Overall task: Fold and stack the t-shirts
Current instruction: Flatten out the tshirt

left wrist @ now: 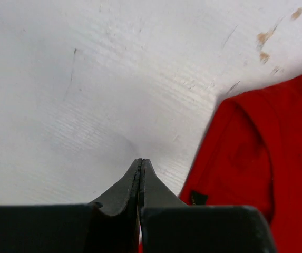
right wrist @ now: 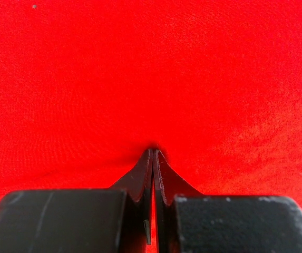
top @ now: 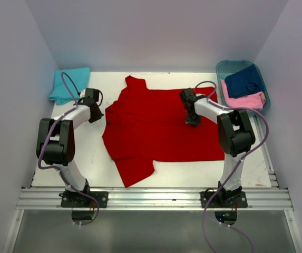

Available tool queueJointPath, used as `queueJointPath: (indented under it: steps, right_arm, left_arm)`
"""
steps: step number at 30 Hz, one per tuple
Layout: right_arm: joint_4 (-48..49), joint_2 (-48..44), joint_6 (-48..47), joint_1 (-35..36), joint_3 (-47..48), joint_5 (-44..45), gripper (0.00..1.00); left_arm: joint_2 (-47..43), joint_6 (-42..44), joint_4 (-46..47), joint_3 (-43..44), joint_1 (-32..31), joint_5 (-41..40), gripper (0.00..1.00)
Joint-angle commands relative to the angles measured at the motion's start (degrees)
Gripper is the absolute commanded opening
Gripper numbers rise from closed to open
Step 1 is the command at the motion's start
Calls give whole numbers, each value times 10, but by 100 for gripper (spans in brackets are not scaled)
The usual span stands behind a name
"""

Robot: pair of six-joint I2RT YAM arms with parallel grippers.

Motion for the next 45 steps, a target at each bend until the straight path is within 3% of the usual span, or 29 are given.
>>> queueJointPath:
  steps: [1, 5, 9, 14, 19, 26, 29, 33, 39, 45]
  right_arm:
    - [-18, 19, -2, -11, -30, -18, 0]
    - [-7, 22, -8, -11, -31, -37, 0]
    - [2, 23, -11, -11, -28, -58, 0]
    - [45, -26, -40, -10, -46, -113, 0]
    - [120, -93, -44, -9, -85, -162, 0]
    - [97, -77, -50, -9, -61, -167, 0]
    - [88, -71, -52, -9, -56, -161, 0]
    - [82, -71, -57, -9, -56, -154, 0]
    - [70, -61, -60, -9, -41, -150, 0]
    - [69, -47, -62, -9, -8, -154, 0]
  left_arm:
    - [-24, 1, -20, 57, 2, -33, 0]
    - [-69, 35, 40, 59, 1, 80, 0]
    - [-63, 50, 71, 75, 1, 252, 0]
    - [-36, 38, 112, 25, -8, 355, 0]
    - [11, 36, 168, 0, -32, 318, 0]
    - [127, 8, 226, 100, -42, 324, 0]
    - [173, 15, 171, 154, -50, 299, 0]
    - [213, 11, 38, 193, -45, 172, 0]
    - [228, 6, -15, 206, -15, 62, 0]
    - [260, 35, 10, 267, 15, 93, 0]
